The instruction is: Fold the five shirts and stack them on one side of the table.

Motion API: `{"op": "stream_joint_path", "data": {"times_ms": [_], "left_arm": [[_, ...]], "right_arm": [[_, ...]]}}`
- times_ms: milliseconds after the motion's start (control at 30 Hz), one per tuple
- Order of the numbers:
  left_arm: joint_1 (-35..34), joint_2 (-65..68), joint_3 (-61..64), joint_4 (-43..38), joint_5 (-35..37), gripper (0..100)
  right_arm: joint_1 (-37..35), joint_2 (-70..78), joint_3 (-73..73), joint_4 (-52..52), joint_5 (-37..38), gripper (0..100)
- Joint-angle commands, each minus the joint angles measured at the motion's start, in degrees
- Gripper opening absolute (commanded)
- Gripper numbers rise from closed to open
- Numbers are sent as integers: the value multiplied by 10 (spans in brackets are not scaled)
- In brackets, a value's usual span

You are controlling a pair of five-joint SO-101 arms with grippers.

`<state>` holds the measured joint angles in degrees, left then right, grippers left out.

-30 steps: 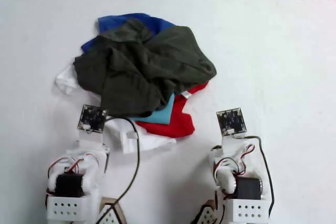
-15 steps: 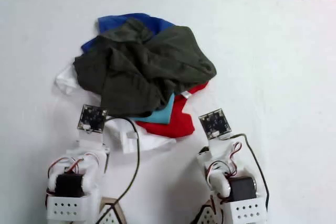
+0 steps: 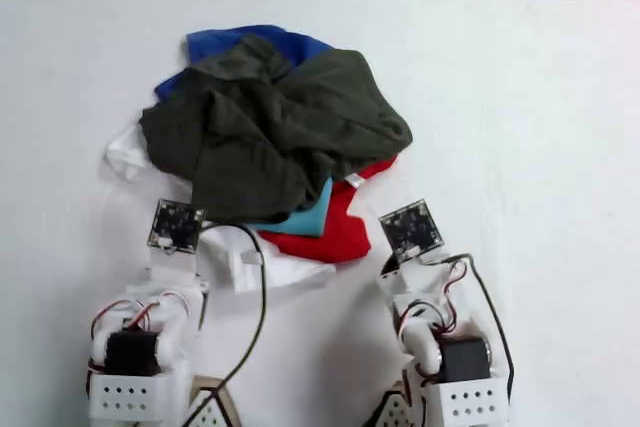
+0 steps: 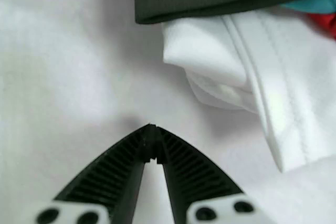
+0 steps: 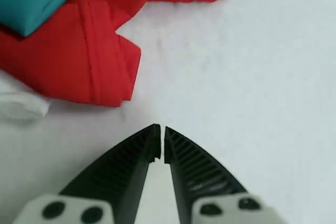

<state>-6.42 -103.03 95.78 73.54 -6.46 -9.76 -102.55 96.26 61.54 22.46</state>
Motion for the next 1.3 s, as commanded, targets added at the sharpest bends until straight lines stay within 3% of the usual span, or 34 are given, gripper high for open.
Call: {"op": "stream_joint_path", "data": {"times_ms": [0, 200, 500, 700, 933, 1167, 1267], "left_arm": [[6, -16, 12, 3, 4, 27], [6, -16, 12, 3, 4, 27], [6, -16, 12, 3, 4, 27], [6, -16, 12, 3, 4, 27], [6, -16, 12, 3, 5, 27], [7, -16, 13, -10, -1, 28], [-18, -16, 13, -84, -84, 28]], "right_arm": [[8, -8, -3, -44, 51, 21], [8, -8, -44, -80, 51, 21], [13, 32, -255, -21, 56, 21], [14, 210, -476, 48, 56, 21], [14, 452, -698, 204, 56, 21], [14, 545, -710, 284, 55, 21], [13, 545, -678, 279, 55, 21]]}}
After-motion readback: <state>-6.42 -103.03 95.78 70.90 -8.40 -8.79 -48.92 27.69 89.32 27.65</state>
